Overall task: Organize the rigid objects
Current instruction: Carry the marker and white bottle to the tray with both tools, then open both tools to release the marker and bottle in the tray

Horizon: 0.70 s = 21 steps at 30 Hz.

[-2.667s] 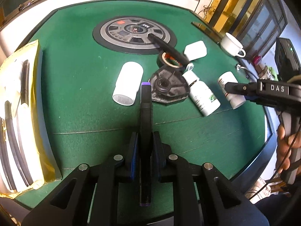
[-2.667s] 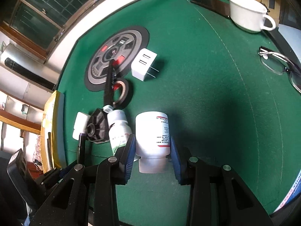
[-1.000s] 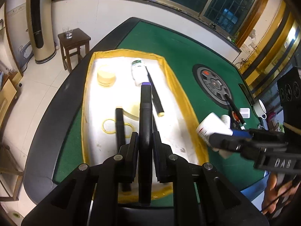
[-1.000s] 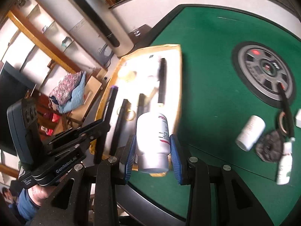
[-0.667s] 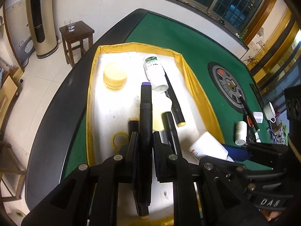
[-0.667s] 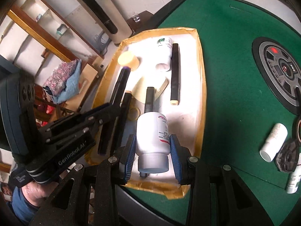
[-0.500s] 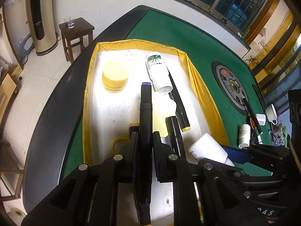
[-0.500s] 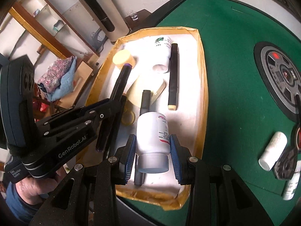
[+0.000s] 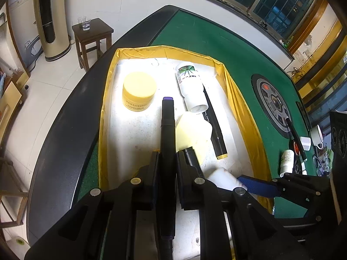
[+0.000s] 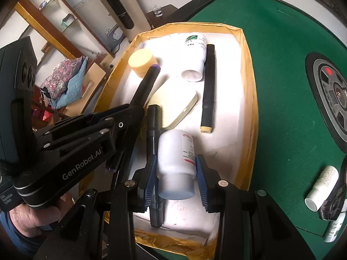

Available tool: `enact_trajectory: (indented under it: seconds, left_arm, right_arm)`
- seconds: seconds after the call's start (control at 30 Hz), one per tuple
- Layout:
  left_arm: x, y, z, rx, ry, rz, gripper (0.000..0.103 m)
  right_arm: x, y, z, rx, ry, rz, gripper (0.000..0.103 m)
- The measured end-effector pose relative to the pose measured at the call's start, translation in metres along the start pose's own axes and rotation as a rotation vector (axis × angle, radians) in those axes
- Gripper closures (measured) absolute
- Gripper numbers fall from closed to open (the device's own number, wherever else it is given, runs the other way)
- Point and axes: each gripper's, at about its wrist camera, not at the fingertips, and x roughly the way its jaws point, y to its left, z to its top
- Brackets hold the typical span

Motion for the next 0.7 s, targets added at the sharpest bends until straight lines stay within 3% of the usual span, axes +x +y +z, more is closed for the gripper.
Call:
enact_trajectory:
  seconds: [0.1, 0.3, 0.53, 0.7]
  left_arm:
    - [-0.001, -0.001, 0.000, -0.014, 0.008, -0.005, 0.089]
    - [-0.009, -0.005, -0.002, -0.054, 0.004, -0.021, 0.074]
    - [-0.025, -0.020, -0.003, -0.072, -0.031, -0.020, 0.074]
    - [-0.033, -0.050, -0.004, -0.027, -0.045, -0.031, 0.074]
  right_arm:
    - [-0.005, 0.003, -0.002, -0.020, -0.012, 0.001, 0.070]
    - [-0.020, 0.000, -0.006, -0.025, -0.042, 0.023, 0.070]
    - [-0.044, -0.017, -0.016, 0.007, -0.081, 0.057, 0.070]
    - [-0.063, -0.038, -0.027, 0.057, -0.113, 0.070, 0.070]
